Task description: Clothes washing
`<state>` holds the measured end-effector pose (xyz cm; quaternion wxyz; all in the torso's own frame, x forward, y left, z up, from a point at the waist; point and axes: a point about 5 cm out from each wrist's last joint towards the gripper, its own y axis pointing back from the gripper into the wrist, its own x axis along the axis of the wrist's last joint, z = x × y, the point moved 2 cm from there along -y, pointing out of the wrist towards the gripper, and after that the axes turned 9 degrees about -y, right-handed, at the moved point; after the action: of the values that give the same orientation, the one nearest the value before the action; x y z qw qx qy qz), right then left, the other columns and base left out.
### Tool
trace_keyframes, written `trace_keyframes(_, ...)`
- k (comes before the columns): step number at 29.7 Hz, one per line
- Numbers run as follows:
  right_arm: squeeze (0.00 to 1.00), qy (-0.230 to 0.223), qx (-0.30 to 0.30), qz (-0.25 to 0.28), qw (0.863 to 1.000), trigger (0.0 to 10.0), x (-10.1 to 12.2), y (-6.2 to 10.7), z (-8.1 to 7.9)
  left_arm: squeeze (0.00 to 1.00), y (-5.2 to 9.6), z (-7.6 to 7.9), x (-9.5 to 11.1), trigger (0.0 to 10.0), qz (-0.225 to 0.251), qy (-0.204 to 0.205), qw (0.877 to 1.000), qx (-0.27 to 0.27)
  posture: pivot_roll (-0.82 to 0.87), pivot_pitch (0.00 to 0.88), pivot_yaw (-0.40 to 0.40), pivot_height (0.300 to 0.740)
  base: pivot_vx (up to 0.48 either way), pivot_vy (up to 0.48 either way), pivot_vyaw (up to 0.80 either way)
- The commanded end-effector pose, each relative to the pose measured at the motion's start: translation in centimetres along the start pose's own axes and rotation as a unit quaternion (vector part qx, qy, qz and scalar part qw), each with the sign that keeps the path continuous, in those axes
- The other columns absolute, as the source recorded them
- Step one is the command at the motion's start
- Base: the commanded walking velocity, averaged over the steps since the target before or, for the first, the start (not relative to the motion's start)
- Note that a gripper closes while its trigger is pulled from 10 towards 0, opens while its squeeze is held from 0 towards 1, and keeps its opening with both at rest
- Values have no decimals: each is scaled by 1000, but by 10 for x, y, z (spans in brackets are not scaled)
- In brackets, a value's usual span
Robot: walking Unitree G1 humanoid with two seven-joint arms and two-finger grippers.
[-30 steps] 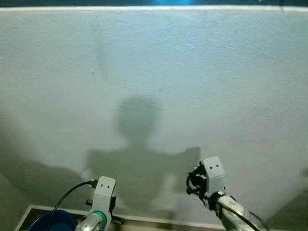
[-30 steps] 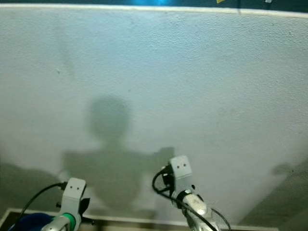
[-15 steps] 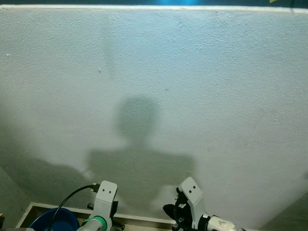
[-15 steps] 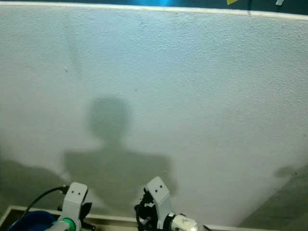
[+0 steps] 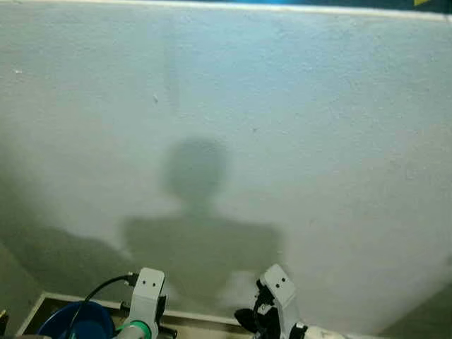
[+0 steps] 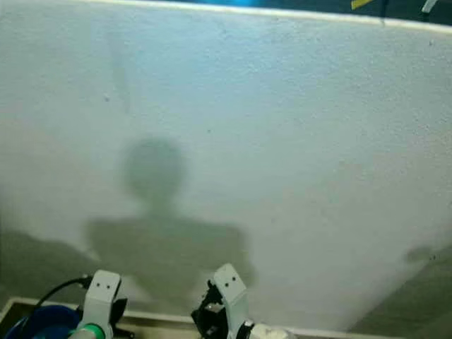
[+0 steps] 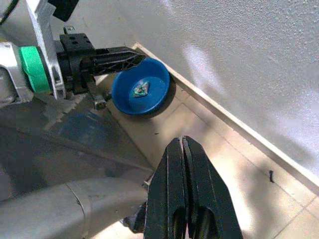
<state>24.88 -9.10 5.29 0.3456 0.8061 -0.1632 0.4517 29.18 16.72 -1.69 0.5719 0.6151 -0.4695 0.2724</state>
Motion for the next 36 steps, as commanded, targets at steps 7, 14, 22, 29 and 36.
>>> trace_keyframes(7,0,-18,2,-2,1000,10000,-4,4,1,0,5,6,-13,10000,-25,15,999,-15,-120,64,74,740,0,0,0)
trace_keyframes(14,0,-25,-1,-10,1000,10000,-4,4,0,0,6,8,-14,10000,-27,6,999,-18,-116,44,76,740,0,0,0)
trace_keyframes(22,0,-32,-1,-10,999,10000,-4,4,1,0,6,11,-14,10000,-26,-2,999,-21,-100,38,66,740,0,0,0)
trace_keyframes(29,0,-40,12,-11,999,10000,-2,0,-2,0,8,6,-17,10000,-30,-1,999,-13,-79,43,57,740,0,0,0)
trace_keyframes(36,0,-38,28,-9,999,10000,5,-7,-6,0,10,1,-16,10000,-28,-9,999,-13,-55,58,55,740,0,0,0)
